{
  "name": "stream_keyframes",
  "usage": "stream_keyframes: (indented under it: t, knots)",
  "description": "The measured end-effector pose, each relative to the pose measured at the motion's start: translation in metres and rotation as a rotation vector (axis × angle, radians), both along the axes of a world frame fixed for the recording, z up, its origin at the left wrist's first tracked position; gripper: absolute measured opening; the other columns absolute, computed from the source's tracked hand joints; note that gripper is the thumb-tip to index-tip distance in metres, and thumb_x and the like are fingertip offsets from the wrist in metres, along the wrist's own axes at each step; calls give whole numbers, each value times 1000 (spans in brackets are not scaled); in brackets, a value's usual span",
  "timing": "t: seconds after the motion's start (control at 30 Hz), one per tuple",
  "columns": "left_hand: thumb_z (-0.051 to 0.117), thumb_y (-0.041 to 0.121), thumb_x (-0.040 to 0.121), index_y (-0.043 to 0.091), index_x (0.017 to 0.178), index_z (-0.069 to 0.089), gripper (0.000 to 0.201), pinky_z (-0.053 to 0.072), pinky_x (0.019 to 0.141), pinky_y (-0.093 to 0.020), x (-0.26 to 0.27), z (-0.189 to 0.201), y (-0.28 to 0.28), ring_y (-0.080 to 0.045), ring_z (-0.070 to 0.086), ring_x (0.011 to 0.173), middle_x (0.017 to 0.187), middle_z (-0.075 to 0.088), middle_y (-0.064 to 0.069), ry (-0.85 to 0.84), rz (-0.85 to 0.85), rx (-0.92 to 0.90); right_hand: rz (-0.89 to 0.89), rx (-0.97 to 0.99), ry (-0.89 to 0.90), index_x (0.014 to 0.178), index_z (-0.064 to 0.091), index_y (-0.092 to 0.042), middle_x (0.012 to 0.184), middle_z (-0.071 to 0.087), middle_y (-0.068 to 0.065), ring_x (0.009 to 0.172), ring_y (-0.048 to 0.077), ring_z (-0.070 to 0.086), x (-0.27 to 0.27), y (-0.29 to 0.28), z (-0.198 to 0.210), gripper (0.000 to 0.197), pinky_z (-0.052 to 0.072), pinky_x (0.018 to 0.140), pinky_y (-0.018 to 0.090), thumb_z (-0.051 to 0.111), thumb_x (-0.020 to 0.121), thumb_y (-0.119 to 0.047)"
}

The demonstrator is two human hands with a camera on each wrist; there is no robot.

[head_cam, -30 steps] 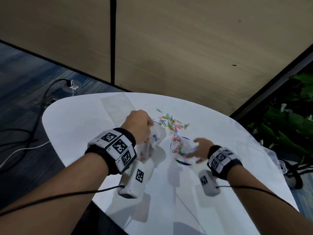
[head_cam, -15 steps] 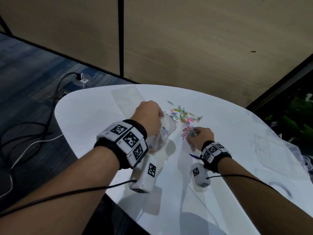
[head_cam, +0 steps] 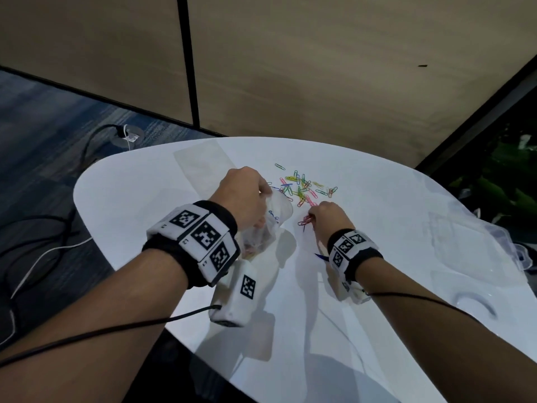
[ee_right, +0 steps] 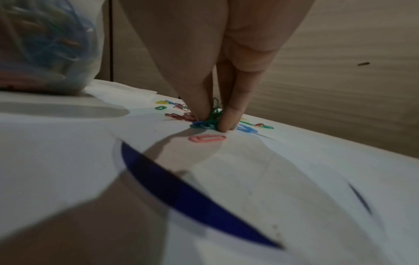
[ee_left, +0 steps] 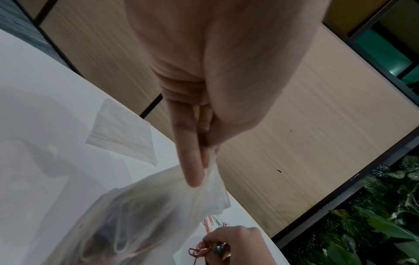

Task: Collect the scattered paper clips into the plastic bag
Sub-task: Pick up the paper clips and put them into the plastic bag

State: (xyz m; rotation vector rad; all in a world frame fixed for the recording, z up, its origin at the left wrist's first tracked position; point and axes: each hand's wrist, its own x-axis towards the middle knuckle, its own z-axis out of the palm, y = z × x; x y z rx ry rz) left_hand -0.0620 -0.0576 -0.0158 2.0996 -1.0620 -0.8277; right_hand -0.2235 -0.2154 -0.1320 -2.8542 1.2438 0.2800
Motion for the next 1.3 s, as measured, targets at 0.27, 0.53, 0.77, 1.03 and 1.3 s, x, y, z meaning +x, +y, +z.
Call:
stream_keyframes:
  t: [0.27, 0.53, 0.77, 1.03, 1.3]
  knots:
    - [51, -5, 96, 3, 116, 71, 30, 65, 74, -41, 1, 5, 2, -31, 77, 68, 86, 70, -14, 23, -2, 14, -505, 424, -608, 90, 79, -16, 85, 74, -1, 78, 14, 68, -21, -19, 32, 13, 49, 73, 13, 81, 78, -18]
    - [48, -4, 96, 4, 113, 72, 30, 65, 77, -43, 0, 2, -2, -31, 76, 65, 78, 70, -13, 28, 11, 21, -461, 1263, -1125, 103, 69, 4, 90, 74, 10, 80, 18, 72, 4, 15, 107, 18, 58, 74, 20, 67, 85, 3]
    - [55, 0, 96, 2, 103, 76, 23, 65, 75, -43, 2, 4, 0, -33, 77, 67, 80, 74, -19, 50, 26, -14, 16, 529, -556, 98, 79, -16, 83, 77, 1, 77, 14, 71, 38, 63, 111, 15, 55, 79, 24, 67, 88, -17]
    - [51, -2, 98, 2, 106, 73, 24, 65, 74, -43, 13, 8, 6, -34, 77, 67, 84, 72, -19, 109, 55, 1, -252, 678, -858, 101, 73, -7, 97, 74, 17, 76, 27, 72, 25, 10, 111, 19, 61, 76, 43, 57, 92, -4]
    - [52, 2, 100, 2, 112, 71, 22, 66, 70, -40, 36, 12, 27, -32, 77, 69, 84, 71, -18, 121, 106, -11, -473, 403, -240, 155, 17, -15, 160, 26, 10, 145, 29, 30, -4, -55, 6, 68, 25, 118, 39, 46, 99, -39]
